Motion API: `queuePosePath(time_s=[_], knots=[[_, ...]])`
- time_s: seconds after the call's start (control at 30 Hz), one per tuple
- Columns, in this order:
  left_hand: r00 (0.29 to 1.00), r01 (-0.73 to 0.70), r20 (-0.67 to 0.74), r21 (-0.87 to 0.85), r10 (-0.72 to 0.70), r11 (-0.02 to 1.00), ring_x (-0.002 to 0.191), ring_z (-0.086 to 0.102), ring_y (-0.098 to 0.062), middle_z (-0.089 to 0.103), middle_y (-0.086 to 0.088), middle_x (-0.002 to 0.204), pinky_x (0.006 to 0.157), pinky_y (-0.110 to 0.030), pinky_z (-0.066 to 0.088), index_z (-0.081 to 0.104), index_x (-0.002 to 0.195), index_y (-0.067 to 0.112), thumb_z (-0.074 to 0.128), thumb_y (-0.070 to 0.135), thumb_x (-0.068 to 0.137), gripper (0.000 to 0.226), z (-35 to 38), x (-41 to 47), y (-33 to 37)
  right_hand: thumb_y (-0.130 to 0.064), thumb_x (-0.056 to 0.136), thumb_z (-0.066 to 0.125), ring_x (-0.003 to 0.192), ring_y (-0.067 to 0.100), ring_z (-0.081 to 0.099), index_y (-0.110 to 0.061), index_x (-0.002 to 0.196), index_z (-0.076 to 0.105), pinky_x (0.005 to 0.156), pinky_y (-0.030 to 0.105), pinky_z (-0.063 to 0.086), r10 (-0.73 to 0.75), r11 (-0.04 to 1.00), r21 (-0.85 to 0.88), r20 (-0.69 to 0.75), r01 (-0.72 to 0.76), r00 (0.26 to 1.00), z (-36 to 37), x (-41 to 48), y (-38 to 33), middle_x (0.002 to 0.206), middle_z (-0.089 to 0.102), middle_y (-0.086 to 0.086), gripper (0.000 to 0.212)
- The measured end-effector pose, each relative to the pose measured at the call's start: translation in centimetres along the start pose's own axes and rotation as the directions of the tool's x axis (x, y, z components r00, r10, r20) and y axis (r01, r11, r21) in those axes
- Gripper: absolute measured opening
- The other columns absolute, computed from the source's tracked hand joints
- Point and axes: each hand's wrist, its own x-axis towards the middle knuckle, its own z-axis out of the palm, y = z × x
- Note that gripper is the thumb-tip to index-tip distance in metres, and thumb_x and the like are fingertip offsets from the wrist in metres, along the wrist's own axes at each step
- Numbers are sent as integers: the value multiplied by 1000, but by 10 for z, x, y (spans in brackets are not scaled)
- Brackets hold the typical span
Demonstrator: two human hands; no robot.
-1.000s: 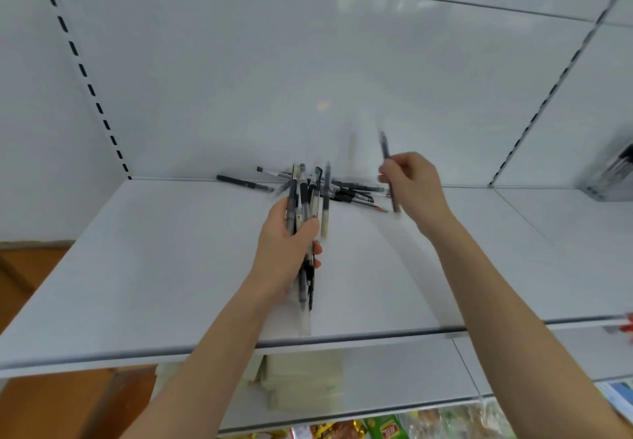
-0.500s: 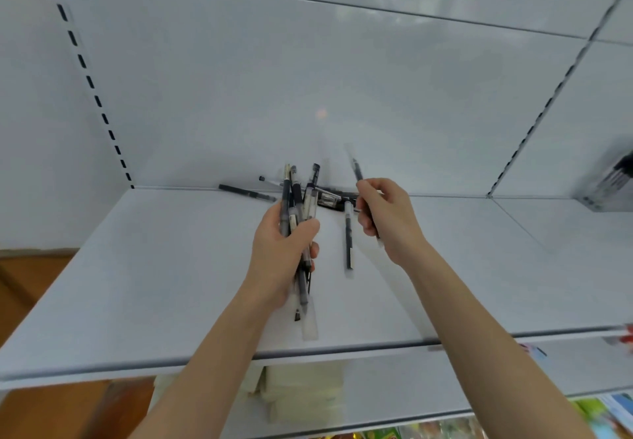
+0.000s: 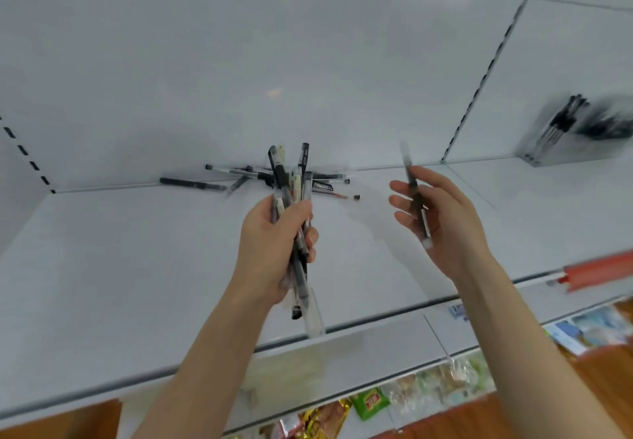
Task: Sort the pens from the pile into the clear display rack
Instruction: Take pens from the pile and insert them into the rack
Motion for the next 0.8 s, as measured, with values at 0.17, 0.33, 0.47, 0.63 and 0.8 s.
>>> queuePosePath(time_s=[0.17, 0.33, 0.47, 0.63, 0.8], knots=[[997, 52, 58, 36, -54, 998, 38, 43, -12, 44, -3, 54, 35, -20, 35, 44, 70, 8, 56, 1, 86, 20, 50, -11, -22, -8, 91, 49, 73, 14, 69, -16, 102, 60, 55, 21, 53, -61, 997, -40, 41, 63, 997, -55, -15, -19, 91, 73, 1, 17], [988, 46, 141, 63, -55, 997, 39, 44, -12, 46, -6, 63, 36, -21, 36, 46, 75, 8, 56, 2, 87, 16, 128, -26, -61, -17, 90, 53, 50, 8, 53, -14, 87, 64, 48, 18, 45, -165, 975, -159, -33, 158, 986, -132, -26, -54, 58, 61, -4, 12], [973, 60, 217, 67, -73, 996, 41, 44, -12, 45, -10, 68, 37, -22, 37, 48, 80, 6, 57, 3, 86, 11, 209, -46, -101, -20, 87, 55, 55, 7, 55, -14, 82, 66, 49, 18, 47, -174, 962, -218, -29, 164, 984, -208, -33, -88, 61, 58, -4, 13], [953, 90, 287, 53, -102, 995, 39, 44, -13, 52, -11, 66, 38, -22, 38, 53, 86, 3, 62, 13, 86, 13, 300, -73, -147, -14, 89, 53, 66, 8, 65, -11, 86, 64, 59, 17, 53, -182, 955, -244, -29, 169, 983, -289, -39, -121, 75, 69, 0, 13], [927, 103, 356, 63, -119, 993, 35, 40, -13, 48, -3, 43, 36, -20, 36, 53, 91, 2, 61, 11, 87, 12, 363, -90, -173, -11, 90, 51, 68, 8, 66, -10, 89, 63, 62, 16, 54, -183, 961, -215, -32, 172, 983, -342, -36, -137, 78, 70, 1, 12]])
